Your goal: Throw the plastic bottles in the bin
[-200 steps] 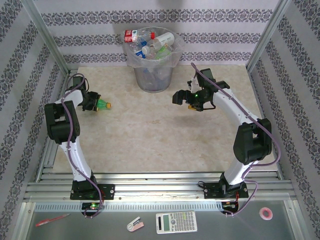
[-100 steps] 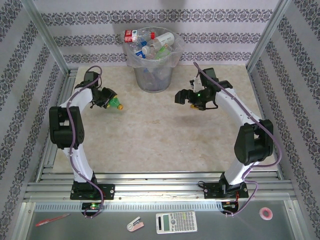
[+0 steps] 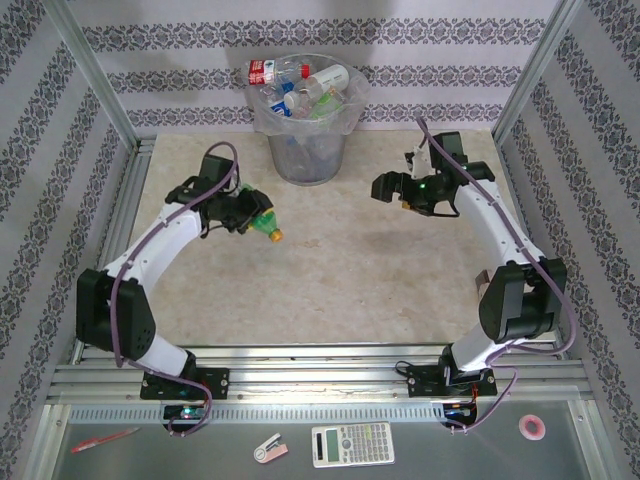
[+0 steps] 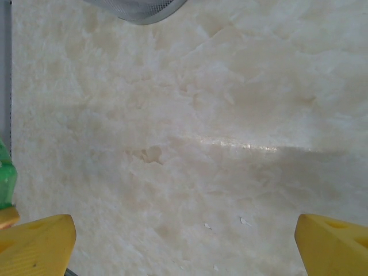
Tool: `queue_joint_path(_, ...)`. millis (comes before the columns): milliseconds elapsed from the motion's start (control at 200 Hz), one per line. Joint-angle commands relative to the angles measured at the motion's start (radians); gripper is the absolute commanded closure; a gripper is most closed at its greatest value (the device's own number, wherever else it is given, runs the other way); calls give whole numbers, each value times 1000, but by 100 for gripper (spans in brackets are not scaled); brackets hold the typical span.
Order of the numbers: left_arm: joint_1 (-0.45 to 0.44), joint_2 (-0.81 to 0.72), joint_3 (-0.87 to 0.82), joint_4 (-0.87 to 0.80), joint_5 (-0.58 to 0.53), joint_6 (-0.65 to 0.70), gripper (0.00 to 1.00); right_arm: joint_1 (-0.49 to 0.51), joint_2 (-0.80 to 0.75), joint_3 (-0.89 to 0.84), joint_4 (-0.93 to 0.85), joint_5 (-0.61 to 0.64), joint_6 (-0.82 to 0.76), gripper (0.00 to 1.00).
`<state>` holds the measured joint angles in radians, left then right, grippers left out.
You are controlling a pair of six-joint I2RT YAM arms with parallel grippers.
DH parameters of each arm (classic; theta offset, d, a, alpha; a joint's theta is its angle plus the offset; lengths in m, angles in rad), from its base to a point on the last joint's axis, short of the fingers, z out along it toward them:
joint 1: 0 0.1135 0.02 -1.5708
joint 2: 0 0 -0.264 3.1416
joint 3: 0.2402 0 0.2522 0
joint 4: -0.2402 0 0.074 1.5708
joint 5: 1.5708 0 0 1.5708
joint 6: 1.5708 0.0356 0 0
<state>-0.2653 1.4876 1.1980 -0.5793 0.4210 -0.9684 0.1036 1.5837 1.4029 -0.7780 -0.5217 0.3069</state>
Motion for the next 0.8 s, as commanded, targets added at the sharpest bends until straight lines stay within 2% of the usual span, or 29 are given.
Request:
queue_joint_path(0,-71,-90,-94,25,-93,-195,63,-18,-52,-38,-31,-39,-51,2)
queue_joint_path(130,-160,-156,-187,18,-173,-319,63,-34,-84,-89,-30,-61,-70,2)
queue_joint_path(220,-207,-162,-182,4,-213,-356,63,-41,-104,-117,-32,-75,-79,2)
queue_joint_path(315,-219,-138,-111,4,-233,-358,64,-48,-132,-148,-31,-81,-83,2)
queue_joint_path(395,-211,-73,37,4,-243,-323,64,-55,-162,-168,-29,-83,-83,2)
queue_joint_path(475,-186,61,313,-14,-234,-260,63,-66,-188,-181,-31,-87,-80,2)
queue_joint_path(540,-156,223,642,-52,-214,-202,58,-73,-204,-183,-35,-90,-78,2)
queue_joint_path(604,-145,442,1091,-134,-179,-153,39,-77,-215,-185,-38,-90,-73,2)
queue_joint_path(664,-137,695,1617,-335,-191,-112,20,-78,-225,-192,-37,-92,-65,2)
queue_joint_path(704,-121,832,1885,-473,-242,-121,7,-79,-233,-204,-32,-100,-58,2)
queue_joint_path(729,-104,872,1948,-534,-258,-149,0,-79,-239,-212,-29,-104,-52,2)
queue_joint_path(794,-76,863,1873,-517,-223,-173,0,-79,-261,-239,-21,-111,-42,2)
